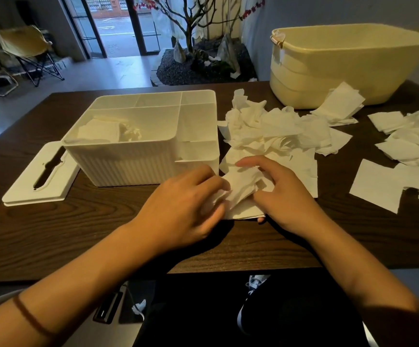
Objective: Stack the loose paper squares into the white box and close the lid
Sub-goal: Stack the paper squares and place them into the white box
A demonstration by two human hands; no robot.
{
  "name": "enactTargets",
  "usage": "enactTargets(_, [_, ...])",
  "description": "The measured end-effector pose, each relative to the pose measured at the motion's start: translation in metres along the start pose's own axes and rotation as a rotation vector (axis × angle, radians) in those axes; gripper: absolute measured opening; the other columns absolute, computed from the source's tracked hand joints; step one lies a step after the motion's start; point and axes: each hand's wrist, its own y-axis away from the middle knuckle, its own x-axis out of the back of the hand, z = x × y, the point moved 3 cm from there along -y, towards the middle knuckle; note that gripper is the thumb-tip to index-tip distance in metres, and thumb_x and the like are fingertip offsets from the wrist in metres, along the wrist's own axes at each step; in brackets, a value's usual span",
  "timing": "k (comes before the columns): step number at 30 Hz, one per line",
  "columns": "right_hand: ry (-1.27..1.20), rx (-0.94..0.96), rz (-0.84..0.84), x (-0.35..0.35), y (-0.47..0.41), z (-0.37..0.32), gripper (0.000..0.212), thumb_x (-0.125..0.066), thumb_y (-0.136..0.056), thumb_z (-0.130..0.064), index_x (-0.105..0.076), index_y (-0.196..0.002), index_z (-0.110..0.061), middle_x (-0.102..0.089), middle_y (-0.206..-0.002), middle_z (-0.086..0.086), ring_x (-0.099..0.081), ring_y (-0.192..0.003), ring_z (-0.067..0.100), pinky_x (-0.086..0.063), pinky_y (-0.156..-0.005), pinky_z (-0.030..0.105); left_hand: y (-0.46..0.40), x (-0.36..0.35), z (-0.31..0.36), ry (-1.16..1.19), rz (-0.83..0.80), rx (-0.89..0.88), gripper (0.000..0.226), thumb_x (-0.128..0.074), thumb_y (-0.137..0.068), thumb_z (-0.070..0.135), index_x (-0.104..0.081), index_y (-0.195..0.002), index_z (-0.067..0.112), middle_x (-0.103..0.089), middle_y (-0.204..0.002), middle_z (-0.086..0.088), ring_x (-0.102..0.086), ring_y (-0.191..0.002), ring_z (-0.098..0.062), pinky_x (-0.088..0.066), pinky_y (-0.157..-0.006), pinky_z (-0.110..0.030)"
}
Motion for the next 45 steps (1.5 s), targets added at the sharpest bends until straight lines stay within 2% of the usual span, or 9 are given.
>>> enactTargets(4, [0.032, 0.036, 0.034, 0.0, 0.0, -0.003, 0.04, -0.064, -0.086, -0.004, -0.06, -0.11, -0.037, -0.067, -0.11, -0.01, -0.062, -0.101, 0.005, -0.053, -0.079, 0.025, -0.014, -0.003, 0.007, 0.043, -0.01, 0.132, 0.052, -0.04, -0.091, 0.072, -0.059, -0.111, 0.027, -0.064, -0.097, 0.009, -0.06, -0.077, -0.009, -0.055, -0.063, -0.031])
enactTargets(6, [0.018, 0.01, 0.053, 0.001, 0.0, -0.001, 0.038, -0.069, -0.088, -0.017, -0.05, -0.113, -0.039, -0.069, -0.101, -0.007, -0.065, -0.087, 0.006, -0.054, -0.068, 0.026, -0.022, -0.003, 0.006, 0.071, 0.005, 0.199, 0.054, -0.033, -0.093, 0.073, -0.058, -0.11, 0.029, -0.067, -0.091, 0.011, -0.063, -0.074, -0.007, -0.058, -0.065, -0.034])
enactTargets(8, [0.004, 0.001, 0.063, 0.001, 0.0, 0.0, 0.035, -0.07, -0.09, -0.023, -0.046, -0.108, -0.039, -0.069, -0.092, -0.005, -0.062, -0.072, 0.004, -0.049, -0.058, 0.023, -0.029, -0.002, 0.004, 0.081, 0.0, 0.228, 0.052, -0.032, -0.094, 0.071, -0.059, -0.107, 0.028, -0.068, -0.085, 0.012, -0.064, -0.071, -0.005, -0.058, -0.067, -0.035])
enactTargets(13, [0.024, 0.092, 0.036, -0.001, -0.001, -0.001, 0.021, -0.071, -0.091, -0.02, -0.064, -0.106, -0.033, -0.067, -0.103, -0.021, -0.059, -0.105, 0.0, -0.046, -0.088, 0.017, -0.038, 0.001, 0.0, 0.141, -0.093, 0.238, 0.039, -0.035, -0.102, 0.053, -0.063, -0.104, 0.026, -0.067, -0.085, 0.013, -0.063, -0.073, -0.004, -0.056, -0.071, -0.033])
enactTargets(21, [0.014, 0.12, 0.055, -0.001, 0.001, -0.001, 0.035, -0.068, -0.088, -0.004, -0.068, -0.106, -0.034, -0.067, -0.102, -0.023, -0.059, -0.103, -0.007, -0.04, -0.083, 0.005, -0.026, 0.007, -0.022, 0.355, 0.08, 0.391, 0.027, -0.046, -0.104, 0.038, -0.065, -0.091, 0.024, -0.065, -0.078, 0.01, -0.062, -0.074, -0.005, -0.051, -0.067, -0.032])
enactTargets(29, [-0.003, 0.082, -0.023, -0.001, -0.001, -0.001, 0.024, -0.063, -0.089, -0.002, -0.07, -0.085, -0.025, -0.07, -0.094, -0.013, -0.062, -0.1, 0.005, -0.046, -0.091, 0.022, -0.021, 0.038, -0.01, -0.4, 0.265, -0.115, 0.03, -0.047, -0.099, 0.023, -0.067, -0.104, 0.001, -0.07, -0.087, -0.015, -0.062, -0.057, -0.029, -0.038, -0.051, -0.024])
enactTargets(38, [-0.044, 0.072, -0.02, -0.001, -0.002, 0.001, 0.005, -0.069, -0.089, -0.014, -0.068, -0.092, -0.019, -0.069, -0.091, -0.005, -0.062, -0.097, 0.011, -0.046, -0.09, 0.034, -0.018, -0.003, 0.008, -0.1, 0.004, -0.025, 0.042, -0.043, -0.098, 0.059, -0.053, -0.115, 0.022, -0.064, -0.1, 0.002, -0.055, -0.073, -0.01, -0.054, -0.056, -0.029])
enactTargets(41, [-0.015, 0.065, 0.001, 0.0, -0.003, 0.005, 0.018, -0.075, -0.085, -0.01, -0.069, -0.097, -0.022, -0.069, -0.092, -0.009, -0.062, -0.096, 0.009, -0.047, -0.09, 0.032, -0.015, -0.006, 0.008, -0.128, 0.005, -0.055, 0.042, -0.063, -0.082, 0.041, -0.054, -0.116, 0.017, -0.065, -0.101, -0.004, -0.063, -0.073, -0.02, -0.056, -0.054, -0.033])
enactTargets(45, [-0.016, -0.048, 0.013, 0.004, -0.006, 0.008, 0.041, -0.073, -0.086, -0.006, -0.062, -0.115, -0.032, -0.069, -0.092, -0.007, -0.064, -0.094, 0.011, -0.053, -0.085, 0.031, -0.014, -0.001, 0.006, -0.199, 0.099, -0.096, 0.029, -0.051, -0.09, 0.03, -0.055, -0.115, 0.015, -0.066, -0.105, -0.012, -0.067, -0.08, -0.03, -0.058, -0.048, -0.041])
